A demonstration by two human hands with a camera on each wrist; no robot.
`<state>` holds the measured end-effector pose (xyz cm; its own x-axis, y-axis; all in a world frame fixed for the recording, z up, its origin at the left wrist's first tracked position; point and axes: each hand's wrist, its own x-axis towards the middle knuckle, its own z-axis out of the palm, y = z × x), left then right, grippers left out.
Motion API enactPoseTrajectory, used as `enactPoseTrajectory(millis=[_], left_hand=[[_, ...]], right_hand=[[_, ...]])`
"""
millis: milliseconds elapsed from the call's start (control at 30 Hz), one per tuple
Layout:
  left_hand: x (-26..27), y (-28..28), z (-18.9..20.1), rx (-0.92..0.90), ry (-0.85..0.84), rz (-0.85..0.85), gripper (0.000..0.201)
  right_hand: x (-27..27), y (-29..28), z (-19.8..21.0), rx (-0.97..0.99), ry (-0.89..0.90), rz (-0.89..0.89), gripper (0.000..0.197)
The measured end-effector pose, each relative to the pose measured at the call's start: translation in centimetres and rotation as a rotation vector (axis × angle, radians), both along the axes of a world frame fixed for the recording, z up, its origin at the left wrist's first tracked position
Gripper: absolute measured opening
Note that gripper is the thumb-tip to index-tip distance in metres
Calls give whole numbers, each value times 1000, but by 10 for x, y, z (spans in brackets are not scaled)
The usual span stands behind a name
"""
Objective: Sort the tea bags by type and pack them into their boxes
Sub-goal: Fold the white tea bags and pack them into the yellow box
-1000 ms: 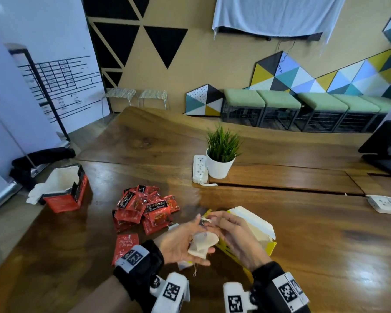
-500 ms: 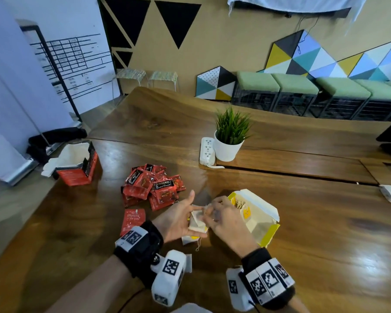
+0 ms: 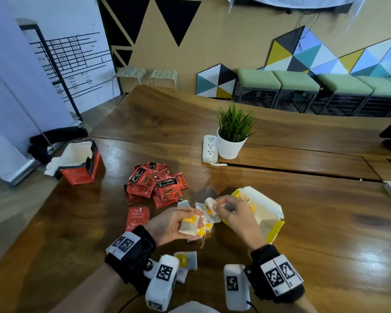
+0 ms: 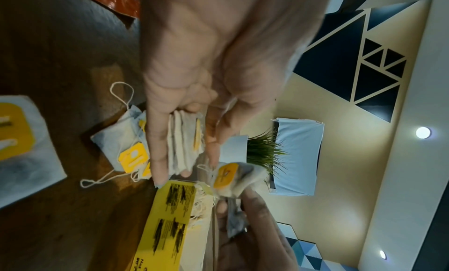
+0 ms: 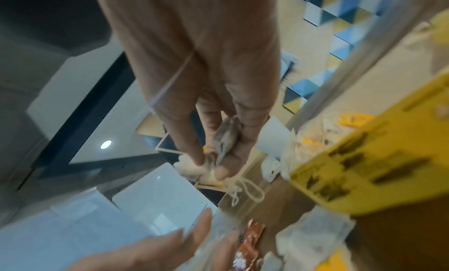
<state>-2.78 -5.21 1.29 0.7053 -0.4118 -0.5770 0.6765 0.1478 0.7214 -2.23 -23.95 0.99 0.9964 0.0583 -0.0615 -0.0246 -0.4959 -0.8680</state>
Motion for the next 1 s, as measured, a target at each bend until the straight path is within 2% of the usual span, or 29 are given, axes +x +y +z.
enactPoseTrajectory(millis=[100, 167, 333, 500, 633, 700, 767, 833, 933, 1000], left_hand=[[-2, -7, 1, 4, -2, -37, 33], [-1, -15, 0, -36, 18, -10, 32], [0, -22, -9, -77, 39, 116, 23], [-3, -13, -12, 2, -78, 172, 19], [-4, -7, -11, 192, -248, 167, 26], [-7, -8, -11, 233, -302, 133, 26], [-11, -11, -10, 252, -327, 93, 21], [-12, -15, -12, 230, -306, 104, 18], [-10, -17, -15, 48, -145, 216, 32], [-9, -17, -12, -42, -59, 237, 33]], right_hand=[[-5, 3, -1, 284, 56, -62, 3], [-7, 3, -5, 356, 46, -72, 6], [-16, -3, -13, 272, 21, 33, 7], [-26, -3, -20, 228, 94, 50, 23], [-27, -3, -27, 385, 199, -50, 15], [-26, 1, -25, 435, 224, -47, 26], [-25, 4, -21, 418, 214, -18, 17], [-23, 8, -18, 394, 206, 1, 11], [-19, 11, -19, 339, 201, -16, 21], [-16, 13, -17, 307, 206, -30, 22]])
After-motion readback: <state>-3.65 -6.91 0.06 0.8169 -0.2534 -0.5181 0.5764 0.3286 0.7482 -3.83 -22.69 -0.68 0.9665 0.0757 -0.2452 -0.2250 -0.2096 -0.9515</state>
